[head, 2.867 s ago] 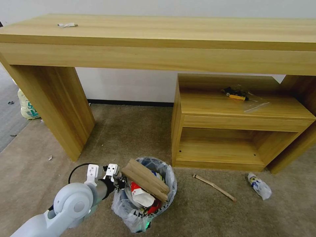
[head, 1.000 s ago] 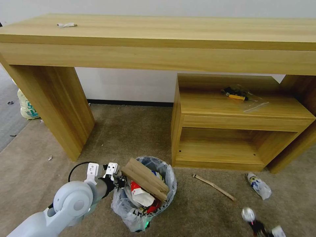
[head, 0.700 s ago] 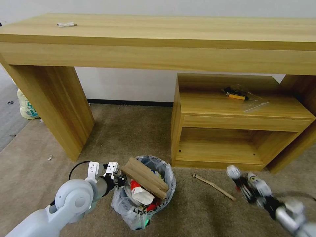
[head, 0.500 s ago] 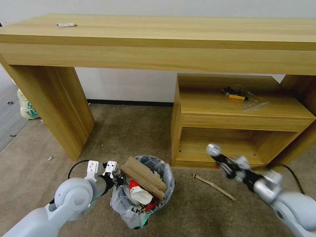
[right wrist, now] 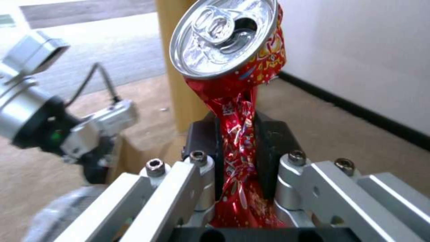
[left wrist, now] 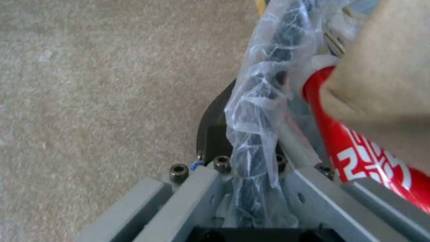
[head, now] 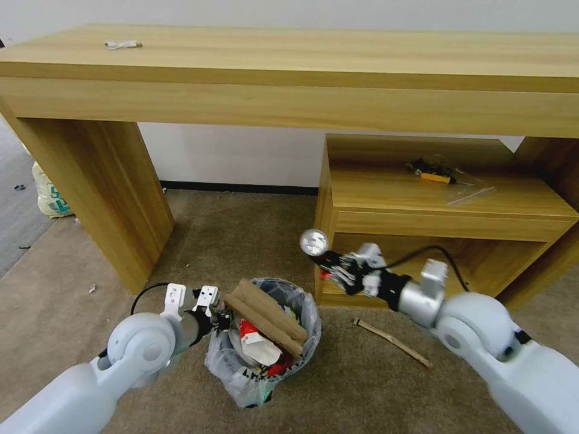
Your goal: Pick up the trash bin and place the garbage on the floor into it.
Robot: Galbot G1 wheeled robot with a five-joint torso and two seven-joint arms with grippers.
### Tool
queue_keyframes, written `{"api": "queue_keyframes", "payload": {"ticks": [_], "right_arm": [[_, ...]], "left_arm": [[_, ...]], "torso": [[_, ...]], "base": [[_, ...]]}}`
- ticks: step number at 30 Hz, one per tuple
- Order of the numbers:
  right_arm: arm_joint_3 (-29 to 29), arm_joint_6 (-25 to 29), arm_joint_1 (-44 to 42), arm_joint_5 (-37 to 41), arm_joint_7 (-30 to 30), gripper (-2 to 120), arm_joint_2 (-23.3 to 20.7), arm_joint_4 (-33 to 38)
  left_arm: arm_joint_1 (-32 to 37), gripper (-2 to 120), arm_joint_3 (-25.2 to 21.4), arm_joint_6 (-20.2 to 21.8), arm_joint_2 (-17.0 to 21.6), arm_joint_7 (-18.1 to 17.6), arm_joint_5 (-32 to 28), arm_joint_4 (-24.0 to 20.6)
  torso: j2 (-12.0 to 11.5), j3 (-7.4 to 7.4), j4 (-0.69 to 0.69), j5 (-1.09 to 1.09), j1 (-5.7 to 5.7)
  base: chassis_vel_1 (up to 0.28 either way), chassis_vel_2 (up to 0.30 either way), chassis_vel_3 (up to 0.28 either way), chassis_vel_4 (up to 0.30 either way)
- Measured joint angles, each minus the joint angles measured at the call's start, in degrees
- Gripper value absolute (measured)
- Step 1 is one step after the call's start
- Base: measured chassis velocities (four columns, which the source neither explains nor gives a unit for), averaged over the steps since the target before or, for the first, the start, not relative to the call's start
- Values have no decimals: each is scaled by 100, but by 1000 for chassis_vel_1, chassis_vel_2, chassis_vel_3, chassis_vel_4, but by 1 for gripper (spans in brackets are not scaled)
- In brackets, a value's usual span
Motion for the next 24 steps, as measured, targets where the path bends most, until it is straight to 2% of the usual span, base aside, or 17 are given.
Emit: {"api": "queue_keyframes", "payload": {"ticks": [3, 12, 15, 17, 19, 21, 23, 24], "right_arm": [[-474, -79, 212, -29, 43, 14, 51, -112], [-725, -221, 18, -259, 158, 14, 55, -35], [-722, -259, -56, -288, 199, 18, 30, 21], [-669, -257, -155, -367, 225, 30, -5, 59], [-650, -252, -179, -381, 230, 31, -12, 71], [-548, -234, -285, -402, 267, 45, -45, 147], [-512, -227, -318, -403, 275, 47, -52, 171], [-411, -211, -400, -406, 285, 53, -76, 233]], "left_arm": [[-82, 0, 35, 0, 19, -9, -51, 22], [-30, 0, -28, 1, 46, -6, -77, 7], [-29, 0, -36, 1, 28, -6, -77, 12], [-31, 0, -39, 1, 16, -6, -76, 19], [-32, 0, -40, 1, 12, -5, -76, 19], [-35, 0, -49, 1, 6, -5, -77, 19], [-35, 0, -52, 1, 3, -5, -77, 19], [-27, 0, -62, 1, -2, -5, -76, 22]], "torso": [[0, -1, 0, 0, 0], [0, -1, 0, 1, -1], [1, -1, 0, 1, -1], [1, -1, 0, 1, -1], [1, -1, -1, 1, -1], [1, -1, 0, 1, -1], [1, -1, 0, 1, -1], [1, -1, 0, 1, -1]], "base": [[0, 0, 0, 0], [0, 0, 0, 0], [0, 0, 0, 0], [0, 0, 0, 0], [0, 0, 0, 0], [0, 0, 0, 0], [0, 0, 0, 0], [0, 0, 0, 0]]}}
